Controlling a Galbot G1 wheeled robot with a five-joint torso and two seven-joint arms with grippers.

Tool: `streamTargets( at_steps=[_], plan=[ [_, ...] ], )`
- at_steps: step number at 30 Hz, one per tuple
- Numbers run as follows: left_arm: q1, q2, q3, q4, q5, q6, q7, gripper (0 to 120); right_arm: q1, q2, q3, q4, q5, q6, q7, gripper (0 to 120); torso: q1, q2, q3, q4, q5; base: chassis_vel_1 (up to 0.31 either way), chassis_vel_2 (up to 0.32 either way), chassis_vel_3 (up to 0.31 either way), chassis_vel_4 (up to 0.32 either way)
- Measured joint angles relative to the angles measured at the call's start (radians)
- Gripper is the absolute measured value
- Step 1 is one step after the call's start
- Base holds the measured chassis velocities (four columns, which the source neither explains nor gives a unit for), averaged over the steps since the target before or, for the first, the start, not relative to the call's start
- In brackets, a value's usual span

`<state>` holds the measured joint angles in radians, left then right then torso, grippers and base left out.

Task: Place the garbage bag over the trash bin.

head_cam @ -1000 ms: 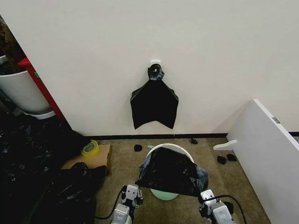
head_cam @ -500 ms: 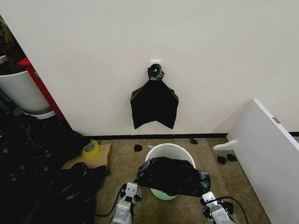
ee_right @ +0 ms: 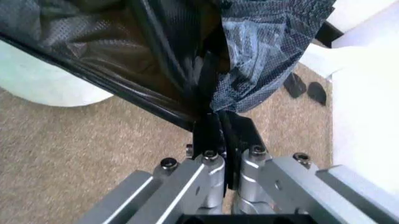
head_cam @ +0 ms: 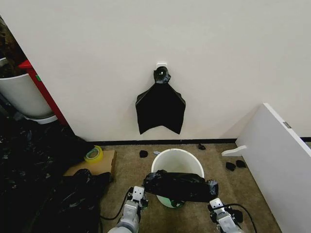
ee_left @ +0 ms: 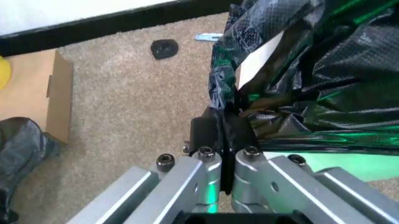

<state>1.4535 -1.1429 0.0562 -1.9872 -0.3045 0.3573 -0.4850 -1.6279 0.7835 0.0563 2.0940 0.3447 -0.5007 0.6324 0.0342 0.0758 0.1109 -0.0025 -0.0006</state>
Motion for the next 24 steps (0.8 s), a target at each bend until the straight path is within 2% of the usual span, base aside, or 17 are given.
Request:
streamTargets(
  at_steps=[4,6,8,10,11,12,15,16,18,20,21,22,24],
  plan=[
    [-0.014,-0.013,-0.002,0.037,-0.001,-0.019,0.0,0,-0.007,-0.001,0.008,-0.006,0.022,0.012,-0.024,0,0.0,0.0,0.0,0.0,0.0,0.0,0.0,0.0,0.0],
    [-0.017,-0.017,-0.006,0.053,-0.007,-0.064,0.0,0,-0.014,-0.006,0.013,0.006,0.068,0.023,-0.033,0,0.0,0.0,0.0,0.0,0.0,0.0,0.0,0.0,0.0],
    [-0.015,-0.017,-0.008,0.05,-0.01,-0.076,0.001,0,-0.02,-0.01,0.017,0.019,0.081,0.029,-0.039,3,0.0,0.0,0.0,0.0,0.0,0.0,0.0,0.0,0.0],
    [0.002,-0.009,-0.012,0.02,-0.016,-0.087,0.002,0,-0.038,-0.019,0.021,0.052,0.089,0.045,-0.043,14,0.0,0.0,0.0,0.0,0.0001,0.0,0.0,0.0,0.0],
    [0.011,-0.005,-0.016,0.003,-0.017,-0.087,0.002,4,-0.047,-0.024,0.022,0.071,0.089,0.049,-0.042,19,0.0,0.0,0.0,0.0001,0.0,0.0,0.0,0.0,0.0],
    [0.011,-0.005,-0.016,0.003,-0.017,-0.087,0.002,4,-0.047,-0.024,0.022,0.071,0.089,0.049,-0.042,19,0.0,0.0,0.0,0.0001,0.0,0.0,0.0,0.0,0.0],
    [0.053,0.019,-0.035,-0.059,-0.018,-0.06,-0.004,18,-0.083,-0.043,0.025,0.137,0.086,0.045,-0.024,32,0.0,0.0,0.0,0.0,0.0001,0.0,0.0,0.0,0.0],
    [0.053,0.019,-0.035,-0.059,-0.018,-0.06,-0.004,18,-0.083,-0.043,0.025,0.137,0.086,0.045,-0.024,32,0.0,0.0,0.0,0.0,0.0001,0.0,0.0,0.0,0.0],
    [0.088,0.038,-0.047,-0.111,-0.018,-0.008,-0.032,26,-0.118,-0.06,0.029,0.196,0.087,0.022,0.002,41,0.0,0.0,0.0,0.0001,0.0,0.0,0.0,0.0,0.0],
    [0.124,0.057,-0.062,-0.166,-0.018,0.043,-0.065,36,-0.16,-0.081,0.035,0.265,0.112,-0.029,0.047,50,0.0,0.0,0.0,0.0,-0.0002,0.0,0.0,0.0,0.0],
    [0.14,0.064,-0.073,-0.186,-0.018,0.059,-0.075,41,-0.172,-0.089,0.035,0.29,0.133,-0.053,0.07,55,0.0,0.0,0.0,-0.0002,-0.0002,0.0,0.0,0.0,0.0],
    [0.14,0.064,-0.073,-0.186,-0.018,0.059,-0.075,41,-0.172,-0.089,0.035,0.29,0.133,-0.053,0.07,55,0.0,0.0,0.0,-0.0002,-0.0002,0.0,0.0,0.0,0.0],
    [0.186,0.075,-0.102,-0.24,-0.029,0.089,-0.103,51,-0.189,-0.106,0.033,0.352,0.193,-0.113,0.125,65,0.0,0.0,0.0,0.0001,-0.0002,0.0,0.0,0.0,0.0]
  ],
)
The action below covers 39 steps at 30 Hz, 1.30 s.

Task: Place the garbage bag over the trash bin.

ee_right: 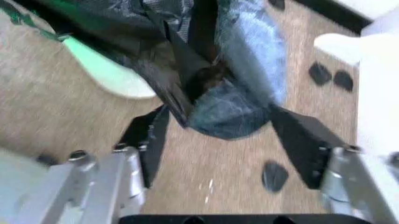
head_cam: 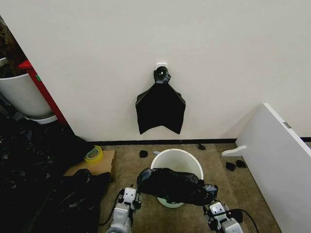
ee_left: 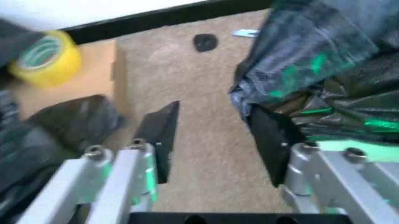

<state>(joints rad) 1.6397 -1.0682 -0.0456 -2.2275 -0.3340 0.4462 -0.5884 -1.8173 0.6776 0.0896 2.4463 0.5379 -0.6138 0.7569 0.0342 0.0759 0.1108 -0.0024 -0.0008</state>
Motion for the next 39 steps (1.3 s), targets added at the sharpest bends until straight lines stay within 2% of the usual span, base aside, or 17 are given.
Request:
streamTargets(
  at_steps=[2,6,7,9,13,17,22,25,26,28,29,30,33,34,35,38,39],
  plan=[
    [0.018,0.004,-0.01,-0.024,-0.009,0.01,-0.012,54,-0.005,-0.005,-0.001,0.024,0.019,-0.016,0.018,68,0.0,0.0,0.0,0.0002,0.0002,0.0,0.0,0.0,0.0],
    [0.056,0.021,-0.024,-0.109,-0.022,0.04,-0.031,74,-0.016,-0.007,0.003,0.061,0.044,-0.031,0.064,88,0.0,0.0,0.0,-0.0002,0.0002,0.0,0.0,0.0,0.0],
    [0.056,0.021,-0.024,-0.109,-0.022,0.04,-0.031,74,-0.016,-0.007,0.003,0.061,0.044,-0.031,0.064,88,0.0,0.0,0.0,-0.0002,0.0002,0.0,0.0,0.0,0.0],
    [0.07,0.03,-0.026,-0.146,-0.022,0.048,-0.036,86,-0.006,-0.005,0.018,0.061,0.045,-0.029,0.069,97,0.0,0.0,0.0,-0.0001,0.0003,0.0,0.0,0.0,0.0],
    [0.082,0.046,-0.032,-0.185,-0.021,0.049,-0.044,98,0.029,0.002,0.034,0.061,-0.002,0.014,0.044,100,0.0,0.0,0.0,-0.0001,0.0001,0.0,0.0,0.0,0.0],
    [0.075,0.073,-0.033,-0.218,-0.033,0.05,-0.051,100,0.078,0.03,0.069,0.059,-0.11,0.125,-0.041,100,0.0,0.0,0.0,0.0001,0.0001,0.0,0.0,0.0,0.0],
    [0.049,0.094,-0.031,-0.243,-0.055,0.051,-0.05,100,0.14,0.058,0.107,0.035,-0.141,0.207,-0.111,100,0.0,0.0,0.0,-0.0009,-0.0005,0.0,0.0,0.0,0.0],
    [0.017,0.078,-0.054,-0.258,-0.06,0.021,-0.036,100,0.337,0.053,0.113,-0.106,-0.093,0.315,-0.223,100,0.0,0.0,0.0,0.0002,0.0007,0.0,0.0,0.0,0.0],
    [0.017,0.078,-0.054,-0.258,-0.06,0.021,-0.036,100,0.337,0.053,0.113,-0.106,-0.093,0.315,-0.223,100,0.0,0.0,0.0,0.0002,0.0007,0.0,0.0,0.0,0.0],
    [-0.007,0.052,-0.061,-0.258,-0.066,0.003,-0.032,100,0.503,0.03,0.102,-0.233,0.014,0.342,-0.33,100,0.0,0.0,0.0,-0.0001,0.0003,0.0,0.0,0.0,0.0],
    [-0.012,0.041,-0.061,-0.258,-0.073,-0.001,-0.032,100,0.579,0.018,0.088,-0.283,0.066,0.318,-0.387,100,0.0,0.0,0.0,0.0001,0.0003,0.0,0.0,0.0,0.0],
    [-0.012,0.041,-0.061,-0.258,-0.073,-0.001,-0.032,100,0.579,0.018,0.088,-0.283,0.066,0.318,-0.387,100,0.0,0.0,0.0,0.0001,0.0003,0.0,0.0,0.0,0.0],
    [-0.02,0.019,-0.063,-0.254,-0.089,-0.01,-0.038,100,0.721,0.003,0.054,-0.387,0.126,0.207,-0.59,100,0.0,0.0,0.0,0.0003,-0.0001,0.0,0.0,0.0,0.0],
    [-0.026,0.012,-0.066,-0.254,-0.096,-0.013,-0.041,100,0.764,0.005,0.041,-0.424,0.12,0.157,-0.683,100,0.0,0.0,0.0,0.0003,-0.0001,0.0,0.0,0.0,0.0],
    [-0.026,0.012,-0.066,-0.254,-0.096,-0.013,-0.041,100,0.764,0.005,0.041,-0.424,0.12,0.157,-0.683,100,0.0,0.0,0.0,0.0003,-0.0001,0.0,0.0,0.0,0.0],
    [-0.045,-0.006,-0.08,-0.257,-0.127,-0.016,-0.052,100,0.839,0.037,0.019,-0.508,0.045,0.057,-0.933,100,0.0,0.0,0.0,-0.0002,0.0004,0.0,0.0,0.0,0.0],
    [-0.045,-0.006,-0.08,-0.257,-0.127,-0.016,-0.052,100,0.839,0.037,0.019,-0.508,0.045,0.057,-0.933,100,0.0,0.0,0.0,-0.0002,0.0004,0.0,0.0,0.0,0.0]
  ],
)
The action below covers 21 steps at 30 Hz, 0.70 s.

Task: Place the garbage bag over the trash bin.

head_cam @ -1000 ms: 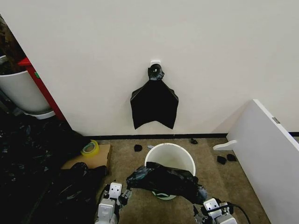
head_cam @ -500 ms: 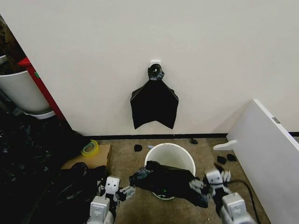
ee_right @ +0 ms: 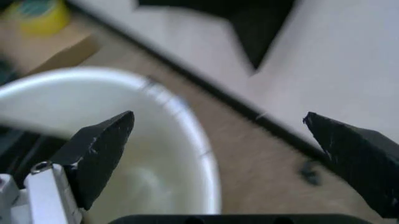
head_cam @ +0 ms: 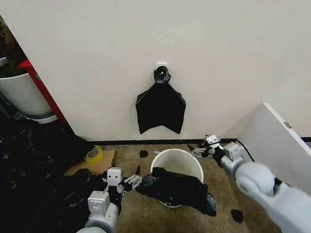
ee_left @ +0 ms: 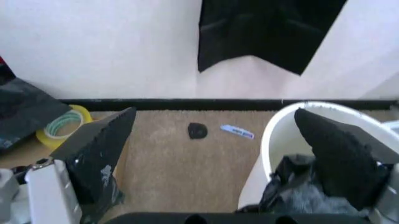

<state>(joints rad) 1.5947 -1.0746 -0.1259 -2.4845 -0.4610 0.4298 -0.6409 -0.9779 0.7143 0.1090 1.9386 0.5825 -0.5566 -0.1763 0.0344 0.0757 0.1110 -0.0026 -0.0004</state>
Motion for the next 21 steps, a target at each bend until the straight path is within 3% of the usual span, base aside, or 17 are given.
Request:
streamTargets(
  at_steps=[4,10,14,19,21],
  plan=[
    [0.003,-0.008,-0.008,-0.005,-0.022,0.0,-0.016,100,0.059,0.051,-0.029,-0.096,-0.106,-0.047,-0.125,100,0.0,0.0,0.0,-0.0001,-0.0002,0.0,0.0,0.0,0.0],
    [0.013,-0.029,0.002,0.008,-0.019,-0.002,-0.028,100,0.135,0.101,-0.061,-0.209,-0.222,-0.038,-0.257,96,0.0,0.0,0.0,0.0,-0.0005,0.0,0.0,0.0,0.0],
    [0.019,-0.043,0.002,0.011,-0.016,-0.004,-0.036,100,0.205,0.147,-0.106,-0.278,-0.257,-0.053,-0.264,79,0.0,0.0,0.0,0.0003,-0.0005,0.0,0.0,0.0,0.0],
    [0.037,-0.038,-0.004,0.01,-0.015,-0.007,-0.059,100,0.22,0.183,-0.122,-0.33,-0.285,-0.06,-0.266,68,0.0,0.0,0.0,0.0003,-0.0001,0.0,0.0,0.0,0.0],
    [0.043,-0.034,-0.01,0.008,-0.016,-0.013,-0.073,100,0.218,0.204,-0.132,-0.352,-0.292,-0.06,-0.258,53,0.0,0.0,0.0,0.0,-0.0002,0.0,0.0,0.0,0.0]
  ],
)
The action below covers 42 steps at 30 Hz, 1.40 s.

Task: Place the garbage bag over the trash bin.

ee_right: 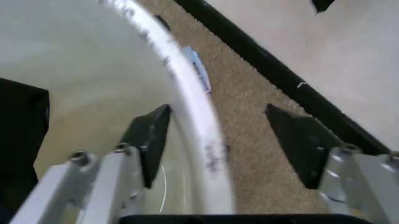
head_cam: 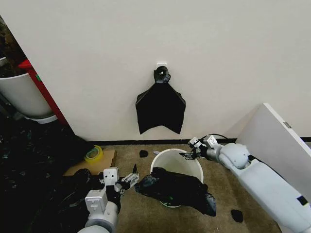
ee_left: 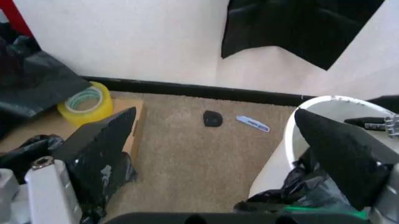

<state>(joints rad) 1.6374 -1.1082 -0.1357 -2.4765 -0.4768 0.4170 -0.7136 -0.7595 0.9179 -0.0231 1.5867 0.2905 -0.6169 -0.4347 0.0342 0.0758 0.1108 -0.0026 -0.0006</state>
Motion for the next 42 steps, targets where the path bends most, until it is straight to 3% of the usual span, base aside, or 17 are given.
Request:
streamTargets(
  at_steps=[10,14,19,23,24,27,29,35,42],
  plan=[
    [-0.002,-0.017,0.021,0.017,0.002,-0.006,-0.004,100,-0.032,-0.009,-0.001,0.044,0.062,-0.018,0.048,22,0.0,0.0,0.0,-0.0001,-0.0004,0.0,0.0,0.0,0.0],
    [-0.003,-0.017,0.023,0.026,0.007,-0.013,-0.004,100,-0.067,-0.018,0.012,0.074,0.135,-0.034,0.127,5,0.0,0.0,0.0,0.0002,0.0004,0.0,0.0,0.0,0.0],
    [-0.003,-0.017,0.025,0.026,0.007,-0.014,-0.004,100,-0.1,-0.025,0.019,0.109,0.246,-0.057,0.252,3,0.0,0.0,0.0,0.0001,0.0,0.0,0.0,0.0,0.0],
    [-0.002,-0.014,0.025,0.027,0.007,-0.015,-0.006,100,-0.177,-0.037,0.015,0.225,0.564,-0.042,0.661,3,0.0,0.0,0.0,0.0,-0.0002,0.0,0.0,0.0,0.0],
    [-0.002,-0.014,0.025,0.027,0.007,-0.015,-0.006,100,-0.177,-0.037,0.015,0.225,0.564,-0.042,0.661,3,0.0,0.0,0.0,0.0,-0.0002,0.0,0.0,0.0,0.0],
    [-0.002,-0.016,0.025,0.025,0.007,-0.016,-0.007,100,-0.235,0.0,0.02,0.333,0.827,0.079,1.007,2,0.0,0.0,0.0,0.0003,-0.0001,0.0,0.0,0.0,0.0],
    [-0.002,-0.02,0.027,0.023,0.008,-0.016,-0.008,100,-0.279,0.024,0.038,0.378,0.899,0.155,1.137,1,0.0,0.0,0.0,0.0004,-0.0005,0.0,0.0,0.0,0.0],
    [0.007,-0.03,0.032,0.014,0.015,-0.016,-0.008,100,-0.422,0.062,0.064,0.422,0.86,0.305,1.225,1,0.0,0.0,0.0,-0.0001,0.0,0.0,0.0,0.0,0.0],
    [0.034,-0.033,0.032,-0.01,0.027,-0.016,-0.008,100,-0.512,0.07,0.076,0.44,0.76,0.33,1.191,1,0.0,0.0,0.0,0.0001,0.0,0.0,0.0,0.0,0.0]
  ],
)
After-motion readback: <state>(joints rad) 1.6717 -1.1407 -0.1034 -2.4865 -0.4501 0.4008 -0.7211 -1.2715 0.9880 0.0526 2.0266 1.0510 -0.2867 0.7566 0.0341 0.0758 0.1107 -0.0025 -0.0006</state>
